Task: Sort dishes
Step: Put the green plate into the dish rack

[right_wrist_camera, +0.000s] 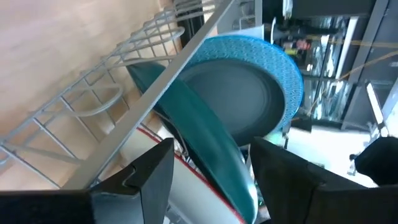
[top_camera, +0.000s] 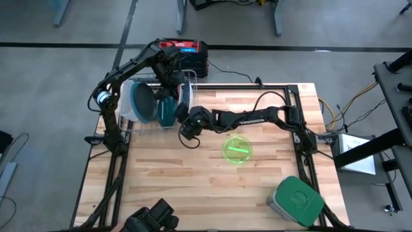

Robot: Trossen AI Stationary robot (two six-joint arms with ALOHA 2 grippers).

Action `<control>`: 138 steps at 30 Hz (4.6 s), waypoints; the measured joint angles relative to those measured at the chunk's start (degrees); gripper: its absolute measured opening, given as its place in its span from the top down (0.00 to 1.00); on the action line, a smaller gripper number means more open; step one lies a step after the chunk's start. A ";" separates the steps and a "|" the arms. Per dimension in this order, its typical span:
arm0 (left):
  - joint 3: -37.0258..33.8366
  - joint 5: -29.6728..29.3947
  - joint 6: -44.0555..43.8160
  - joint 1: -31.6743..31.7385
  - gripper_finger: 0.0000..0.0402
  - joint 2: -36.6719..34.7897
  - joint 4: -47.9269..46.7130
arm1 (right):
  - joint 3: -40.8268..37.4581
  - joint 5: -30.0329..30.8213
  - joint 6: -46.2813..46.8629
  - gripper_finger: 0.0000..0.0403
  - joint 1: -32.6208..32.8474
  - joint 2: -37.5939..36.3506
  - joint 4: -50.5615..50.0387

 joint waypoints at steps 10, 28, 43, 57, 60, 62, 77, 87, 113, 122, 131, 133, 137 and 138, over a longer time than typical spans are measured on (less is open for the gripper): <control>0.00 -0.20 0.02 0.00 1.00 0.00 -0.08 | -0.01 -1.08 -3.98 0.50 -1.70 0.02 0.87; -0.61 0.25 0.45 0.00 1.00 0.00 0.32 | 3.01 -10.88 1.94 0.51 -2.73 0.07 -2.52; -1.44 0.54 0.87 0.13 1.00 0.00 1.04 | 3.68 -16.73 5.23 0.51 -2.81 0.07 -1.34; -1.49 0.31 0.85 0.26 1.00 -0.04 1.36 | 12.65 -22.21 14.39 0.52 3.62 7.24 -0.96; -1.49 0.27 0.83 0.28 1.00 -0.04 1.38 | 14.61 -21.00 14.47 0.54 1.95 5.34 -5.09; -1.49 0.27 0.90 0.28 1.00 -0.04 1.39 | 16.37 -18.72 14.67 0.55 1.25 3.61 -7.90; -1.49 0.20 1.05 0.35 1.00 -0.04 1.68 | 15.94 -15.06 13.97 0.60 -2.22 2.86 -23.59; -1.49 0.27 1.05 0.35 1.00 -0.04 1.84 | 14.92 -10.73 8.10 0.57 -3.52 4.58 -21.49; 11.14 -18.57 -10.60 2.25 1.00 -1.03 -2.41 | 14.86 -8.83 22.71 0.71 -6.33 1.03 -31.53; 7.29 -22.37 -12.26 5.30 1.00 -0.17 1.22 | 14.35 -12.34 25.15 0.87 -5.74 1.01 -34.44; -1.15 -30.05 -9.15 5.64 1.00 1.11 14.36 | 13.76 -12.66 26.48 0.99 -5.61 1.01 -35.12; -1.44 -27.83 -7.68 5.61 1.00 1.09 13.21 | 13.65 -12.73 27.25 1.00 -5.61 1.01 -35.01; -1.36 -26.47 -6.48 5.51 1.00 1.07 8.42 | 13.58 -12.69 31.47 1.00 -6.04 1.56 -35.10; -1.35 -25.96 -6.50 5.52 1.00 1.03 5.86 | 13.56 -12.69 33.14 1.00 -6.24 1.78 -34.95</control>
